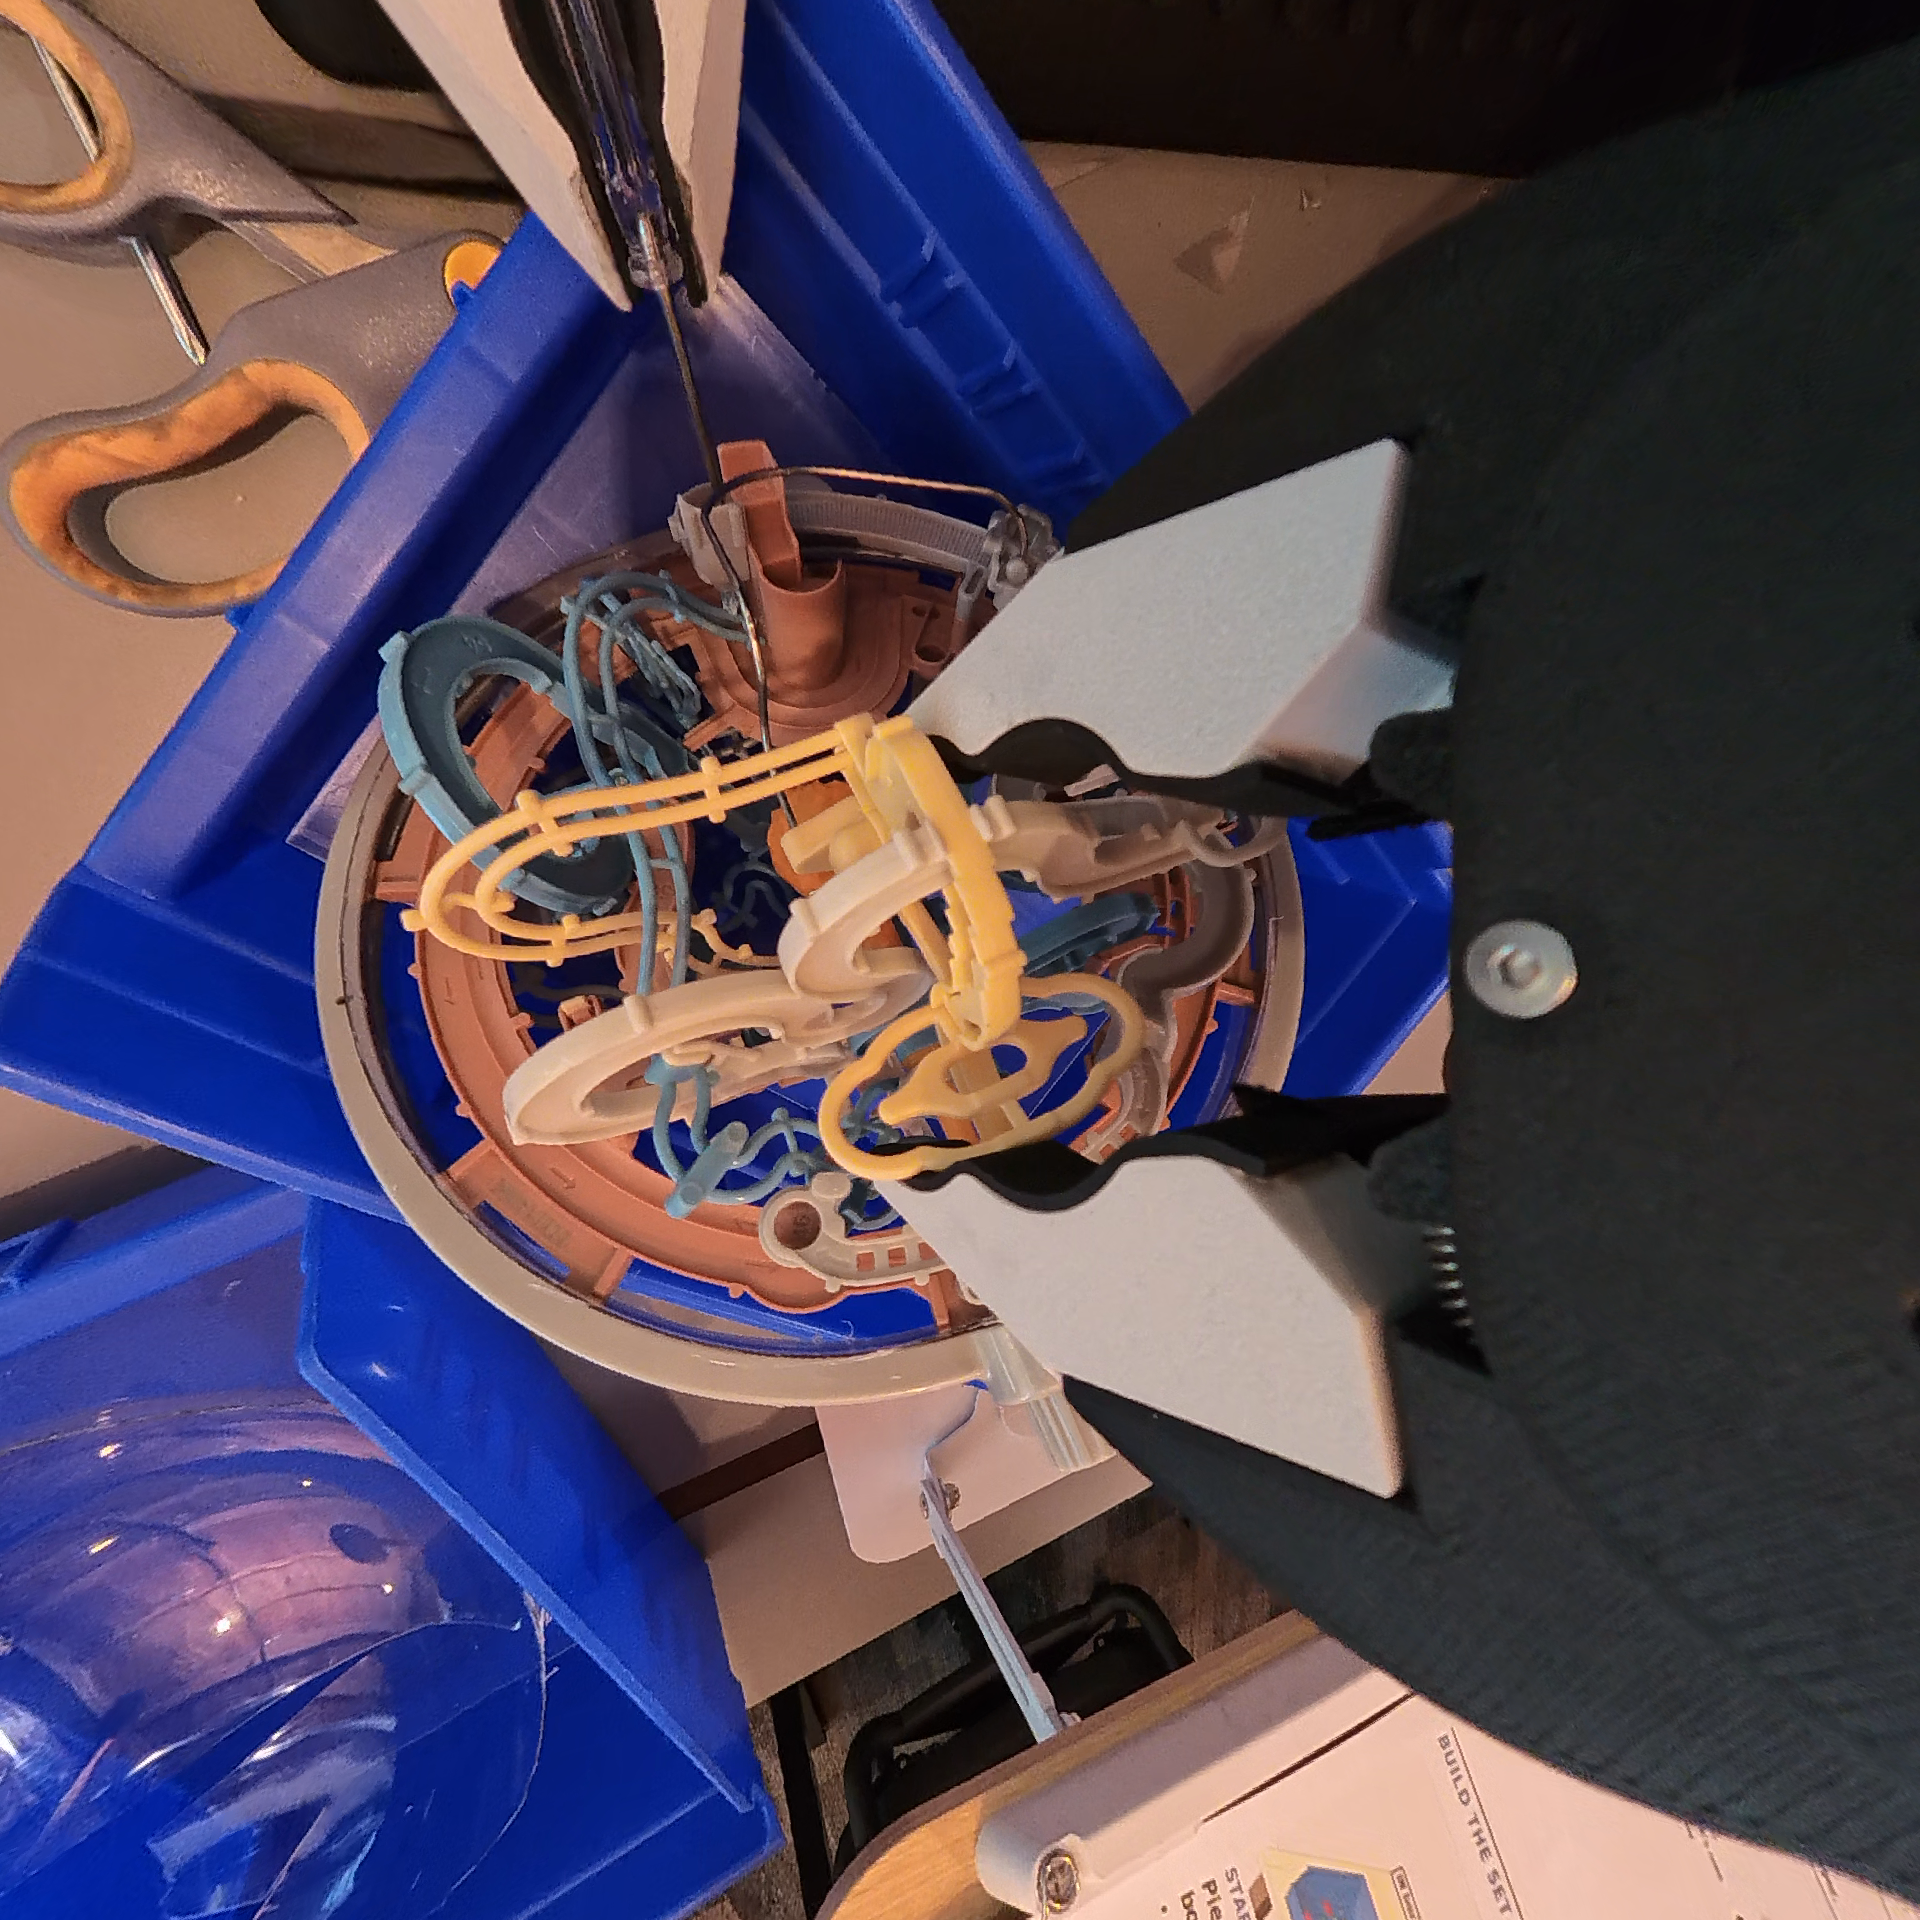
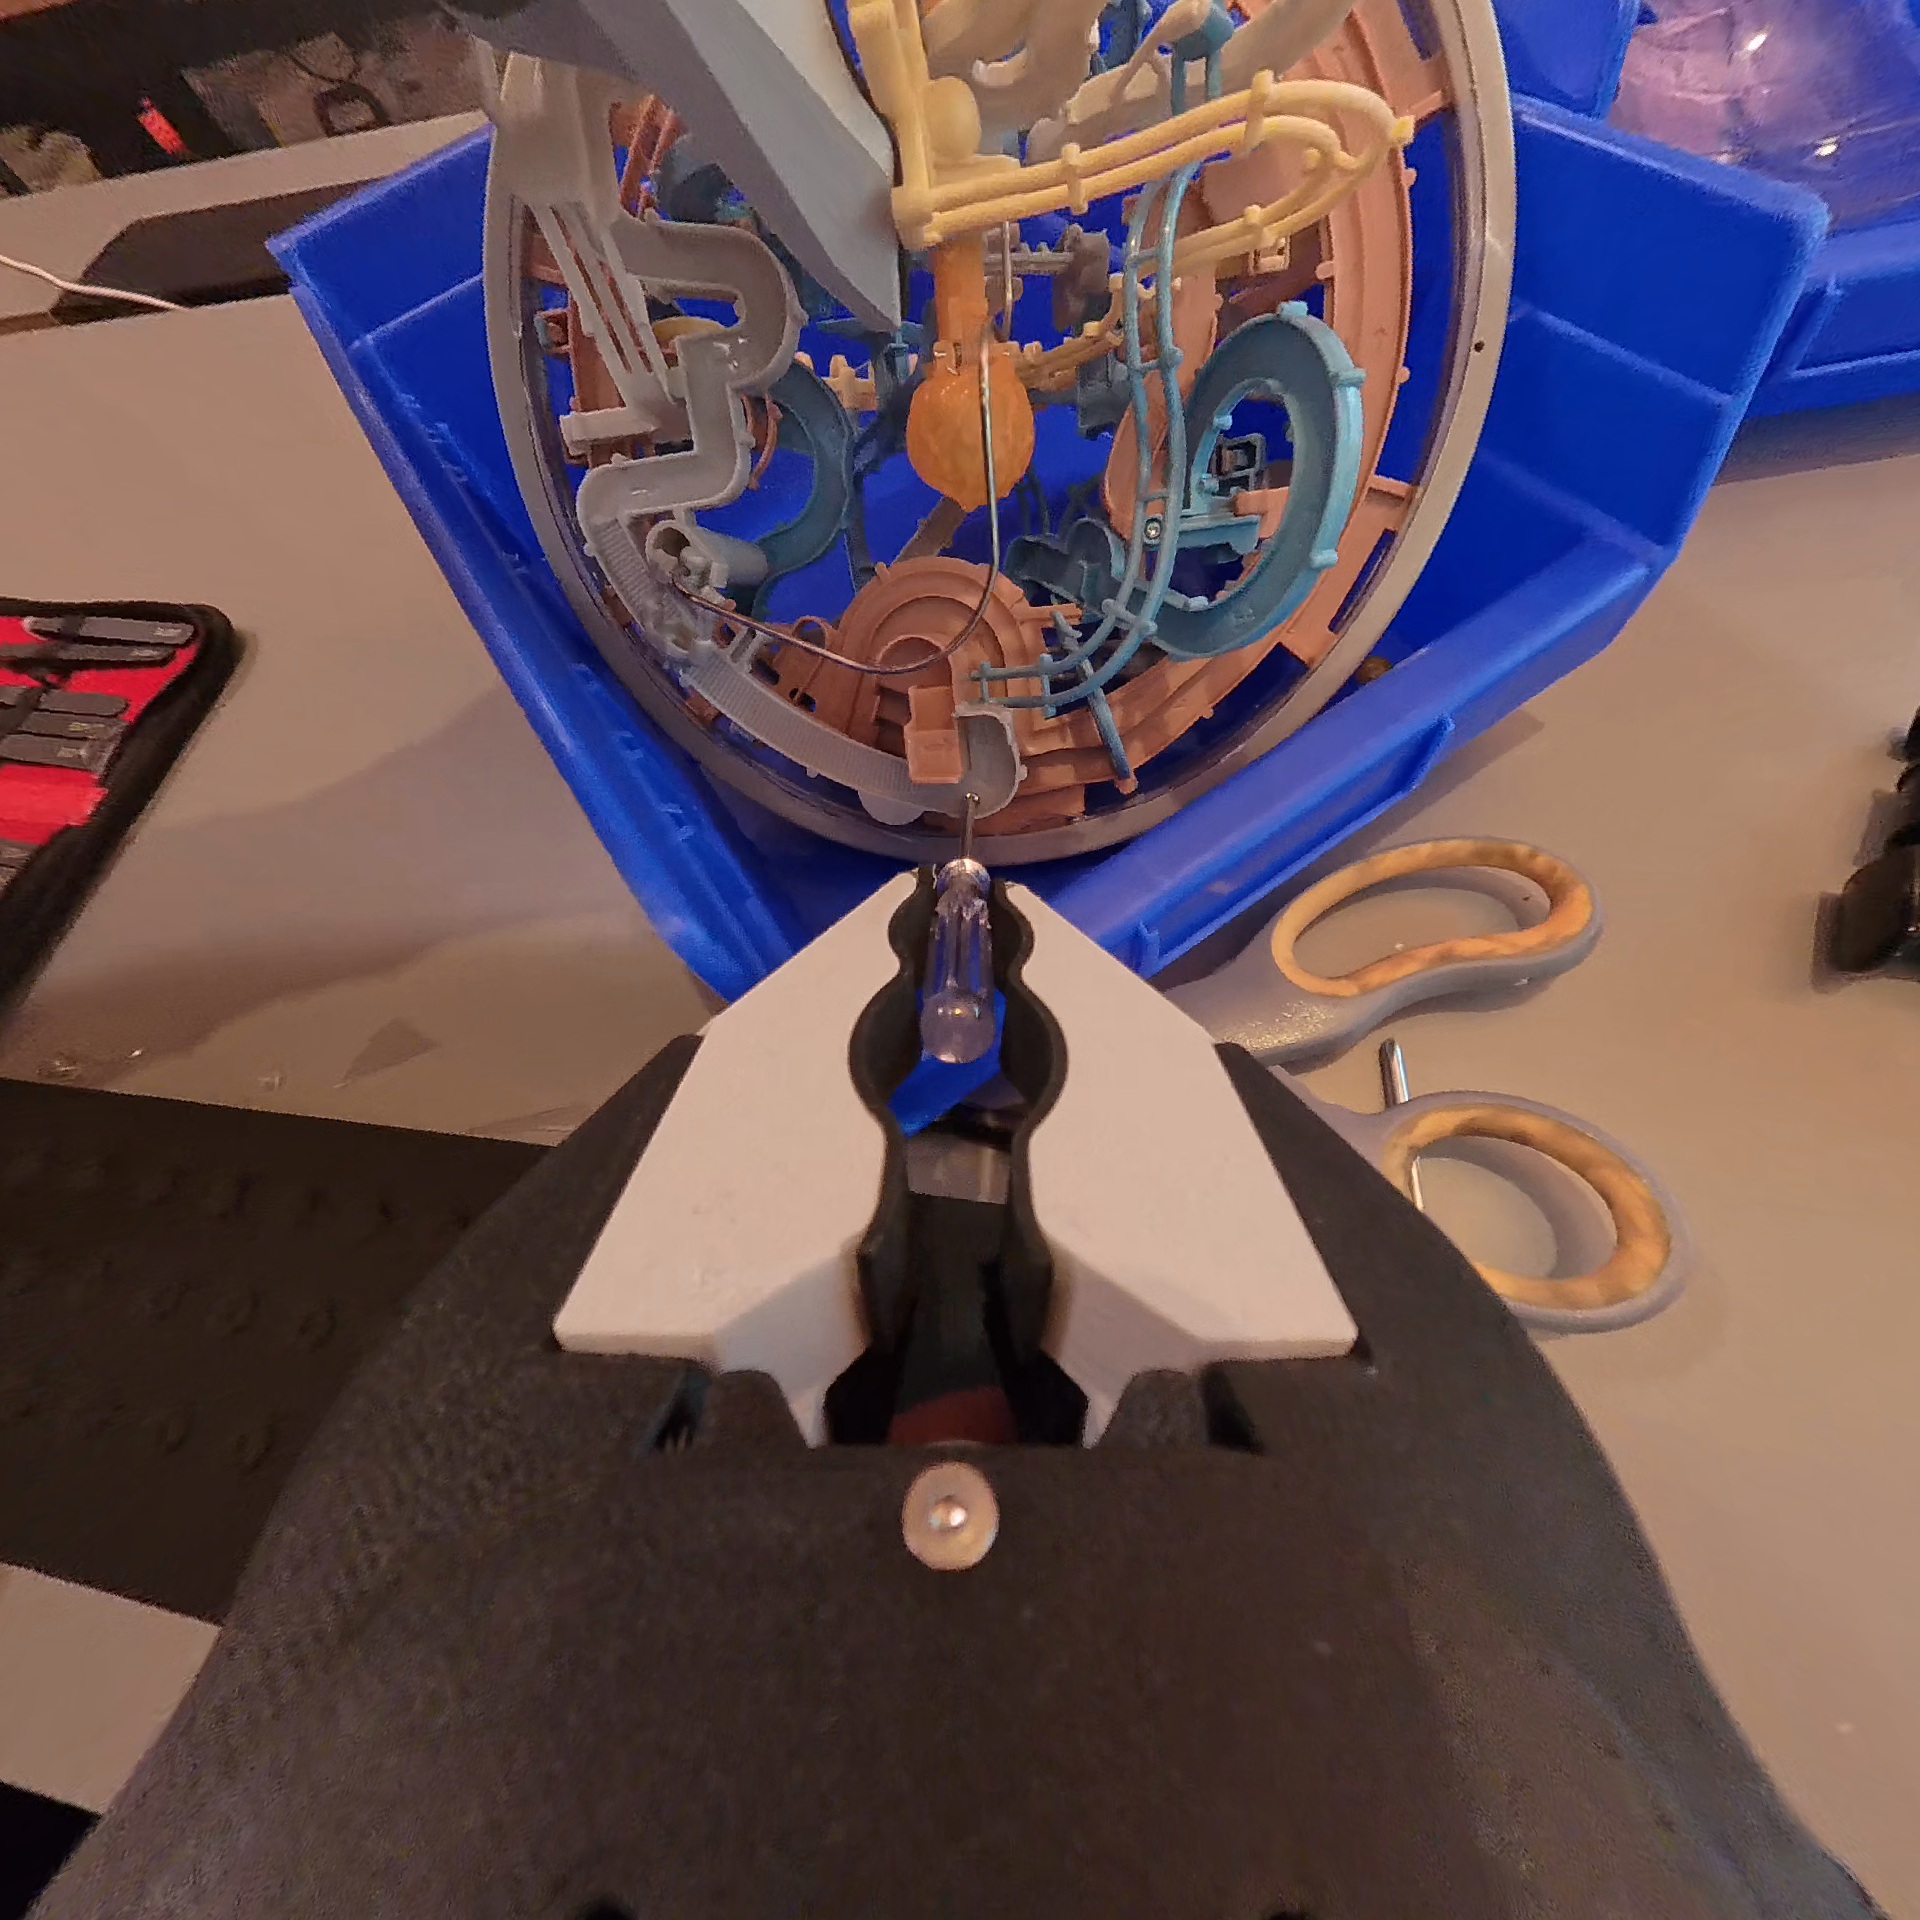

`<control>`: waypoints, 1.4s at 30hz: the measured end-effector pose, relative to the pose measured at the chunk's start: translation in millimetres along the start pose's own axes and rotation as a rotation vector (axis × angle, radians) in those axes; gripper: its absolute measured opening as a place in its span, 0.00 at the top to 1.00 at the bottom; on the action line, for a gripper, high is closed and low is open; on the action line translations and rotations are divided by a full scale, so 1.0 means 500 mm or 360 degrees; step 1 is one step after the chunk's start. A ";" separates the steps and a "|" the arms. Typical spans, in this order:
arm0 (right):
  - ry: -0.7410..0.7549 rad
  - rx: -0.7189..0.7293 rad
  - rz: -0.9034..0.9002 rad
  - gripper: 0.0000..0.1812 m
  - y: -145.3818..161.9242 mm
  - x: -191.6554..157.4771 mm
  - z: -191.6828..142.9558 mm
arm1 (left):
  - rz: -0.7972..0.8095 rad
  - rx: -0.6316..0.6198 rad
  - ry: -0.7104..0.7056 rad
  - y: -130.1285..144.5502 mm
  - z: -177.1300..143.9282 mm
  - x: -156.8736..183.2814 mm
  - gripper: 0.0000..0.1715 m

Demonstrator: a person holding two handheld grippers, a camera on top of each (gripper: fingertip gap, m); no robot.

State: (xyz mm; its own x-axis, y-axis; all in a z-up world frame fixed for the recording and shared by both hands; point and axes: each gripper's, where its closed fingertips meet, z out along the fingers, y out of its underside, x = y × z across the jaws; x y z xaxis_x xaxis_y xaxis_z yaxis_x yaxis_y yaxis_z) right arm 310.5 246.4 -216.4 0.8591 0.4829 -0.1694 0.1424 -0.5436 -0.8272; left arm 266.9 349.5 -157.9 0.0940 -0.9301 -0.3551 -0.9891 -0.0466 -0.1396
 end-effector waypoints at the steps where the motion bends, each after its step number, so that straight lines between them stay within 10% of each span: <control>1: 0.0023 -0.0007 -0.0025 0.96 0.000 0.000 0.000 | -0.0001 0.0002 -0.0001 0.000 0.000 0.000 0.61; 17: -0.0007 -0.0193 -0.0990 0.97 -0.008 0.001 0.009 | -0.0015 0.0027 0.0001 0.003 0.003 -0.006 0.61; 31: -0.0027 -0.0469 -0.3265 0.97 -0.017 0.002 0.018 | -0.0029 0.0035 -0.0031 0.005 0.007 -0.021 0.61; 34: -0.0135 -0.0584 -0.3129 0.96 -0.026 0.003 0.005 | -0.0077 0.0083 -0.0068 -0.001 0.008 -0.023 0.61; 42: -0.0103 -0.0299 -0.1228 0.96 -0.052 0.028 -0.040 | -0.0108 0.0198 -0.0109 -0.009 0.010 -0.028 0.61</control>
State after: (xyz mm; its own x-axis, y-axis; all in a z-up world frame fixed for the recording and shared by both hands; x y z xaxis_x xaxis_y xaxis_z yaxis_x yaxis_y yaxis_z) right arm 328.8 253.4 -186.7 0.4550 0.8060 0.3786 0.7707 -0.1435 -0.6208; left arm 270.5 364.7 -157.1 0.1720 -0.8991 -0.4024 -0.9589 -0.0594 -0.2773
